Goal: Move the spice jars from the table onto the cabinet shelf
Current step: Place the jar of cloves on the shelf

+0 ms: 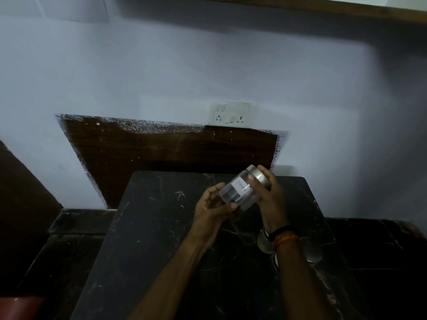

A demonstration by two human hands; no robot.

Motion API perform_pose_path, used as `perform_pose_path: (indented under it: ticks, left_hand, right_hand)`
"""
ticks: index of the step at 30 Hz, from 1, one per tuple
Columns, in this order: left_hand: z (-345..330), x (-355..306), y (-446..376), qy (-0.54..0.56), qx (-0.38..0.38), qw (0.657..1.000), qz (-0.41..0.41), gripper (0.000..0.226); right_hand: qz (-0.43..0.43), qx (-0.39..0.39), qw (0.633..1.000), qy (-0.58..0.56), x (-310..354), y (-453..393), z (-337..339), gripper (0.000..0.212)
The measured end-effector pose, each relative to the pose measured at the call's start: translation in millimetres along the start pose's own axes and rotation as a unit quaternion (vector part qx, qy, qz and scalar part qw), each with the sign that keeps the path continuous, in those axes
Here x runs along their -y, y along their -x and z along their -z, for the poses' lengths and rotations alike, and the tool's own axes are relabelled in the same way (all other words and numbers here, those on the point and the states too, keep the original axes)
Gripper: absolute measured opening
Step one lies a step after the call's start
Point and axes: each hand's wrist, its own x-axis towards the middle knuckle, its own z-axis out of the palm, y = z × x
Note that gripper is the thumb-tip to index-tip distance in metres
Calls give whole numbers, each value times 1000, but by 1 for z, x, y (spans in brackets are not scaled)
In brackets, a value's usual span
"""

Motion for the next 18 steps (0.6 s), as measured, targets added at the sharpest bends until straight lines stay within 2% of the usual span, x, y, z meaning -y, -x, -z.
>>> perform_pose_path:
  ticks: [1,4,7,18]
  left_hand:
    - [-1,-2,1,-3,8,1000,-3,72]
    - [-4,-8,2,1,45,999,3,64]
    - [-7,-12,-1,-9,67,998,18,66]
    - [-29,-46,-35,-53,116,991,-31,70]
  right_hand:
    - [-9,0,1000,-23,1,-2,0,81]
    - [-17,9,997,-72,8,-6,-1,68]
    - [-14,36,993,-110,17,-10,-4,68]
    - [27,91,985,-144,64,-37,-3,59]
